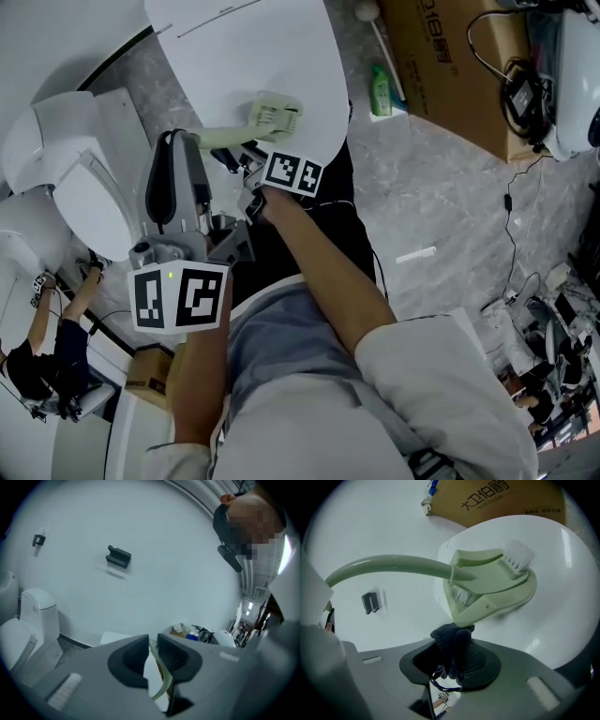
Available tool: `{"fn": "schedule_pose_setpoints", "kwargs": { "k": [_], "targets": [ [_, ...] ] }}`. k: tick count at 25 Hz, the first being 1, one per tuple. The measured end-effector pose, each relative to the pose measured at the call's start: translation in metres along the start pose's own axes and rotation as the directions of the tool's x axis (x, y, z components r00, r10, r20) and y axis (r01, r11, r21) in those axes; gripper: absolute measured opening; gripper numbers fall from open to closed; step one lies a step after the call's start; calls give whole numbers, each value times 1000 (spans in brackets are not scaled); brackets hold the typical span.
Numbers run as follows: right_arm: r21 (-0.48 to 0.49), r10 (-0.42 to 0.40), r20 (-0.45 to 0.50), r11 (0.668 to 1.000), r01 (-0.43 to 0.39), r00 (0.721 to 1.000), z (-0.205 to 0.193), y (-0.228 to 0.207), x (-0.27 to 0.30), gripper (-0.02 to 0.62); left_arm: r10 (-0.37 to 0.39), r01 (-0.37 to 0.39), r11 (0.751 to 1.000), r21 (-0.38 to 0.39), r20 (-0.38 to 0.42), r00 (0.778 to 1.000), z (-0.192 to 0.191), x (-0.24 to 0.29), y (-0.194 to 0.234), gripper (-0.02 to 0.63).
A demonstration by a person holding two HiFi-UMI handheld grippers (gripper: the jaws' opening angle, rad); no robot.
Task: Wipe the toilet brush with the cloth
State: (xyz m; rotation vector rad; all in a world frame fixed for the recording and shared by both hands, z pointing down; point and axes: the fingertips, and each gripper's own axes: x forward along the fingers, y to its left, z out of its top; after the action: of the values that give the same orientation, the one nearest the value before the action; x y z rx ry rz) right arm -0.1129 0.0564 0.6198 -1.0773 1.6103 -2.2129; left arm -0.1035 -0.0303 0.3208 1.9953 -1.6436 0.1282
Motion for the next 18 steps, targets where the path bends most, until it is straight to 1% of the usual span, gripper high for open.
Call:
{"fn": "schedule_pose_setpoints", "kwargs": {
  "k": [6, 12, 16, 18],
  "targets": [
    [-20, 6, -38, 1000, -6, 999, 1, 8, -5, 100, 1, -1, 1000, 3, 0, 1000, 1, -1, 0, 0],
    [-47, 10, -47, 999, -13, 999, 2, 16, -10, 100, -2, 2, 1000, 0, -4, 1000, 3, 0, -1, 0],
    [-76, 9, -64, 997, -14, 998, 3, 21, -14, 100, -7, 7, 999, -48, -7, 1000, 3, 0, 0, 0],
    [-87, 5, -73, 996, -12, 997, 5, 23, -16, 100, -9, 9, 999, -48, -6, 1000, 3, 0, 0, 0]
  ]
}}
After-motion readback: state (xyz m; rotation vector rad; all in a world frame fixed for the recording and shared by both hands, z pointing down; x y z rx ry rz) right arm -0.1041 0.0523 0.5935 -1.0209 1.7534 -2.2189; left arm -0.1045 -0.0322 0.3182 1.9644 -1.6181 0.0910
